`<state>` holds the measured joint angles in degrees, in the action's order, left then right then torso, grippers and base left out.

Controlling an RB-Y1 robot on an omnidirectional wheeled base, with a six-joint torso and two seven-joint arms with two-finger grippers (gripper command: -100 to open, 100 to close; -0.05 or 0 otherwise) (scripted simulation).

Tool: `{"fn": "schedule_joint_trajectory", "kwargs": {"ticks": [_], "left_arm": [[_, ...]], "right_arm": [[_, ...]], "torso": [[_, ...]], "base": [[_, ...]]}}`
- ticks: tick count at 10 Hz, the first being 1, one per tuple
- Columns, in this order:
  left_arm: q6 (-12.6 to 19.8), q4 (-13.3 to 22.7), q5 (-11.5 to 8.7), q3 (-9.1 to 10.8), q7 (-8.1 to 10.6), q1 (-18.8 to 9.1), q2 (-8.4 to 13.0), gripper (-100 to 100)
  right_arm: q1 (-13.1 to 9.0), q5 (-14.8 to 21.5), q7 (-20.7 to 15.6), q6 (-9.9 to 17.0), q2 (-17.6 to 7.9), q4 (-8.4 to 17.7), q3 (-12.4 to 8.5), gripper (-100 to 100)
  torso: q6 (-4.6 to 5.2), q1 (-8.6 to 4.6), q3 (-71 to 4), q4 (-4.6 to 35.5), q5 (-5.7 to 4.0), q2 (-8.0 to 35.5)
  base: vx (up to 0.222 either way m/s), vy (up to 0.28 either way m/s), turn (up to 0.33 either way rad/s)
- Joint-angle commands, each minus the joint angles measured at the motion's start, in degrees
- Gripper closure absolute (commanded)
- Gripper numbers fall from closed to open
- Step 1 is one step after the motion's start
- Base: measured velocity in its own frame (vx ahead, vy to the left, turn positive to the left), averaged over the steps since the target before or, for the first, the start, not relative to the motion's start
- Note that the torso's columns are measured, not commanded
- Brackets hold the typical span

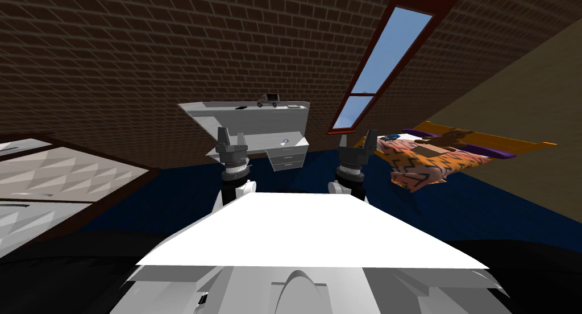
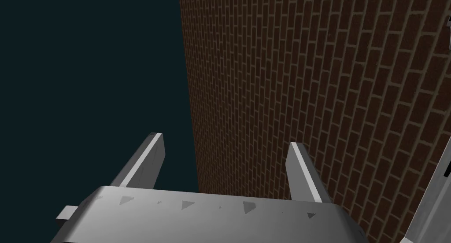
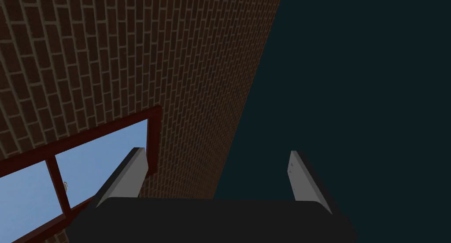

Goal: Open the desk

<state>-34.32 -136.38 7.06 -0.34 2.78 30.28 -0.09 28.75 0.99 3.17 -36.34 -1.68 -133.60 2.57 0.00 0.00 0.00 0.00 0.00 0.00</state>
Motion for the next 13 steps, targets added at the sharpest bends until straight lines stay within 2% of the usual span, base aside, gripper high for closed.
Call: {"fn": "schedule_joint_trajectory", "kwargs": {"ticks": [1,9,10,11,13], "left_arm": [[0.0,0.0,0.0,0.00,0.00,0.0,0.0,0],[0.0,0.0,0.0,0.00,0.00,0.0,0.0,0],[-0.2,1.3,0.0,0.10,-0.14,-0.3,2.7,-100],[-0.3,2.1,0.0,0.17,-0.24,-0.4,3.8,-100],[-0.7,4.2,0.0,0.34,-0.48,-0.9,5.9,-100]], "right_arm": [[0.0,0.0,0.0,0.0,0.0,0.0,0.0,0],[0.0,0.0,0.0,0.0,0.0,0.0,0.0,0],[0.0,0.0,0.0,0.0,0.0,0.0,0.0,0],[0.0,0.0,0.0,0.0,0.0,0.0,0.0,0],[0.0,0.0,0.0,0.0,0.0,0.0,0.0,0]], "torso": [[0.00,0.00,-4.7,2.3,0.00,2.3],[0.00,0.00,-70.7,35.4,0.00,35.4],[0.00,0.00,-79.2,39.6,0.00,39.6],[0.00,-0.01,-83.2,41.5,0.00,41.5],[0.00,0.00,-84.6,42.2,0.00,42.1]], "base": [[0.000,0.000,0.000],[0.000,0.000,0.000],[0.028,-0.010,0.002],[0.046,-0.014,0.004],[0.061,-0.019,0.004]]}}
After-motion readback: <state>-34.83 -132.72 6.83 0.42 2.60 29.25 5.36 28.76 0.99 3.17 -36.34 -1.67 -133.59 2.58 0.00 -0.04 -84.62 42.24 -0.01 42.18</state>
